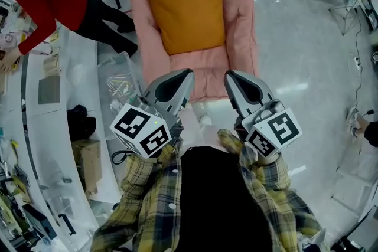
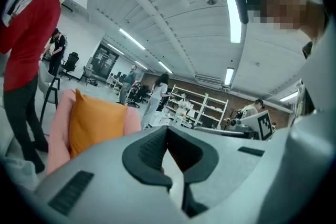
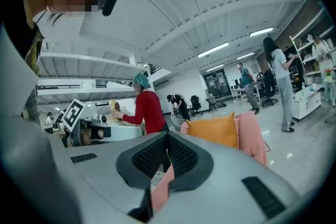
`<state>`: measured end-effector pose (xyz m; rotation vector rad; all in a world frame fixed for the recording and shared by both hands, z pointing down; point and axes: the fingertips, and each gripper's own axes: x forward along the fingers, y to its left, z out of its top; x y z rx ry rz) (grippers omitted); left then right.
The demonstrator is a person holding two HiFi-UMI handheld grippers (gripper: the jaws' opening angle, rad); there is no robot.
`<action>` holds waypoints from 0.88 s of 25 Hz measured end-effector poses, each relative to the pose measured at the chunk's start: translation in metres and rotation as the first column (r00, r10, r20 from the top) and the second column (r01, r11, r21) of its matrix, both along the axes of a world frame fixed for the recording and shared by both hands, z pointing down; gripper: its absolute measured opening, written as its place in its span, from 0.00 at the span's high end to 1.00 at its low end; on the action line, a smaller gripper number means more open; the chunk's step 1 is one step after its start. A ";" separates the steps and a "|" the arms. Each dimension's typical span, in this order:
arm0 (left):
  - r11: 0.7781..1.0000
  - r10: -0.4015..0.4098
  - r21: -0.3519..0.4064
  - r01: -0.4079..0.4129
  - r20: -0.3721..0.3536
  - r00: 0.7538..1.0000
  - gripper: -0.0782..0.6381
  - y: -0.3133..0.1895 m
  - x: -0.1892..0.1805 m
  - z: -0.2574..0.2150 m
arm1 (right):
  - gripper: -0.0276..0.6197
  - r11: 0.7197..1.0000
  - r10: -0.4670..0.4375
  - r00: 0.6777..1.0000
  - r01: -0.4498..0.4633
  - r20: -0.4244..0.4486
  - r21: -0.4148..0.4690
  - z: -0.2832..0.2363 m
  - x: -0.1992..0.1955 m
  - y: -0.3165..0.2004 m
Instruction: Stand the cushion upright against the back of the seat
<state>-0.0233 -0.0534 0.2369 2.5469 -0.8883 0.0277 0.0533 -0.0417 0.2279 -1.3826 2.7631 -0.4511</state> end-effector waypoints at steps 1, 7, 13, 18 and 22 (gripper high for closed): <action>1.000 0.009 0.003 -0.010 0.020 1.000 0.88 0.004 -0.001 0.002 | 0.93 1.000 0.002 1.000 -0.002 -0.010 0.003 0.000 -0.004 0.001; 0.998 0.057 -0.006 -0.057 0.084 0.995 0.88 0.007 -0.012 0.005 | 0.93 0.999 0.031 0.998 -0.032 -0.053 -0.015 -0.002 -0.018 -0.001; 0.997 0.071 0.001 -0.071 0.087 0.994 0.88 0.001 -0.022 0.000 | 0.93 0.999 0.049 0.993 -0.049 -0.105 0.004 -0.005 -0.034 -0.005; 0.997 0.068 0.032 -0.072 0.107 0.992 0.88 -0.005 -0.027 -0.003 | 0.93 0.999 0.047 0.986 -0.042 -0.161 0.033 -0.006 -0.042 -0.008; 0.996 0.074 0.044 -0.079 0.099 0.992 0.88 -0.008 -0.025 -0.007 | 0.93 0.998 0.048 0.986 -0.042 -0.160 0.040 -0.010 -0.042 -0.012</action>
